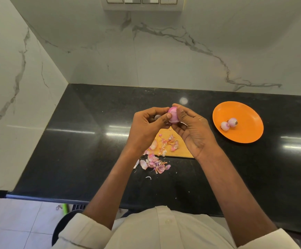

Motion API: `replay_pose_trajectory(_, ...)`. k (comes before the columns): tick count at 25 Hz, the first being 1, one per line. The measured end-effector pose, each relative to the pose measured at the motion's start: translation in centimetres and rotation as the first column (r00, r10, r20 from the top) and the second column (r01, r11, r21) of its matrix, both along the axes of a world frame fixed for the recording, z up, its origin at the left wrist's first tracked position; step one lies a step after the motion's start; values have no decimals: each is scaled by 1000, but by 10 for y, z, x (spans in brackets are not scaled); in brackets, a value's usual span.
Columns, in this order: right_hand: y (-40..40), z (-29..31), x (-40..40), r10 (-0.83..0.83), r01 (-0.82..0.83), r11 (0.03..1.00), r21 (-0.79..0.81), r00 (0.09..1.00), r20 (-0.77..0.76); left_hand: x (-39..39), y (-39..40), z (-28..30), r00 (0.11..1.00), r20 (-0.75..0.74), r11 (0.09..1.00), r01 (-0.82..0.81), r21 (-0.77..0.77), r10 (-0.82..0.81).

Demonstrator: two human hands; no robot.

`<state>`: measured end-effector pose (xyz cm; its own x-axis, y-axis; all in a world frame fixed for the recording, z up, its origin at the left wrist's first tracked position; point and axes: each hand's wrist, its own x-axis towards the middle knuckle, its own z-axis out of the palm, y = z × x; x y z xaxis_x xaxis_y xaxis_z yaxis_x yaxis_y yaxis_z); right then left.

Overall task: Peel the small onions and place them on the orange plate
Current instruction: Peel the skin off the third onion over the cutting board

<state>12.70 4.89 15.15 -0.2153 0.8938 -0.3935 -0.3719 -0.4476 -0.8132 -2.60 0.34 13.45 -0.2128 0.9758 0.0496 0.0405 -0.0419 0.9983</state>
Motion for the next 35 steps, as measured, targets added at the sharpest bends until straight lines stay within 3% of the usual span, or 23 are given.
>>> replay_pose_trajectory(8,2,1,3,76,-87,990,110,992,97,-8,4,7,957,-290,997,6,73,15)
replay_pose_trajectory(16,5,2,7,91,-144,966,216,967,236,3,5,6,946,-317,997,-63,36,72)
replay_pose_trajectory(22,5,0,9,102,-150,964,219,972,213,15,8,4,912,-370,985,-166,54,174)
replay_pose_trajectory(27,5,-1,10,78,-126,965,232,976,204,18,12,5,929,-308,978,-204,35,205)
replay_pose_trajectory(35,11,-1,17,89,-106,978,179,991,100,7,8,5,998,-65,1000,-13,3,13)
